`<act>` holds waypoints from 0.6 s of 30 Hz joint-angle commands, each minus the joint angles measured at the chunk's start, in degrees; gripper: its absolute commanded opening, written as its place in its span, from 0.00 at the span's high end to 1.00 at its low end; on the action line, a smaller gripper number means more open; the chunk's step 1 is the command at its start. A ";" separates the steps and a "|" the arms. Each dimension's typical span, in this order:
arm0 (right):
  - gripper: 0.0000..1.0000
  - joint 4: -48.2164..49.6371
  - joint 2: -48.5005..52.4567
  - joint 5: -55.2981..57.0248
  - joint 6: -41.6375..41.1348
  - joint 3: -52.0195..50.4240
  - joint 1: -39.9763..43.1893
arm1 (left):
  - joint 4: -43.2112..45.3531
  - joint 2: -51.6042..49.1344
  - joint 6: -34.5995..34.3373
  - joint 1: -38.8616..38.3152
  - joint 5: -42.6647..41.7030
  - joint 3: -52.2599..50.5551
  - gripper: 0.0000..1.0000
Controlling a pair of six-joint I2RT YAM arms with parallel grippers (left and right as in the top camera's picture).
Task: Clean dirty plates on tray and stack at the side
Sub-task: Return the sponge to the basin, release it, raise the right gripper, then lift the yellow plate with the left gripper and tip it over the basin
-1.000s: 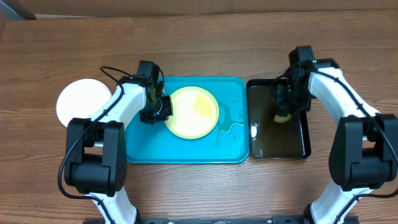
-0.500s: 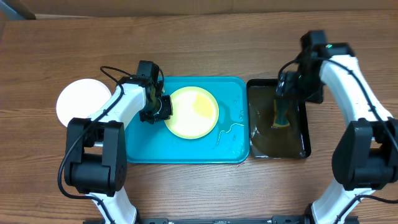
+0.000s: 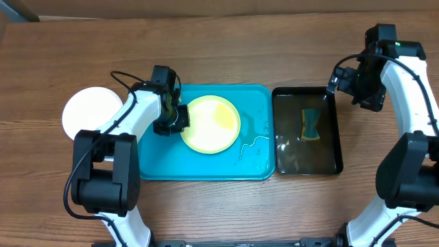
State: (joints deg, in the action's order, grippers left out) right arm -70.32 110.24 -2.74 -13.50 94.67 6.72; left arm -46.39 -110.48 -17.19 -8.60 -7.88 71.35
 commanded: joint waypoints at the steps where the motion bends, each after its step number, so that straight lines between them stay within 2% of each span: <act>1: 0.00 0.81 -0.72 0.13 -0.42 0.48 -0.22 | -1.14 2.86 0.81 -1.36 5.31 1.44 0.96; 10: 0.00 3.30 -0.72 0.13 -0.42 0.48 -0.22 | -1.99 10.75 -0.87 -8.59 17.22 1.49 0.96; 18: 0.00 3.82 -0.72 0.13 -0.42 0.48 -0.22 | -2.67 12.50 -1.29 -10.93 18.32 3.45 0.96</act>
State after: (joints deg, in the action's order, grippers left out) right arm -67.07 110.24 -2.74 -13.45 94.67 6.72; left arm -48.58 -99.61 -17.67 -19.42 8.43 72.25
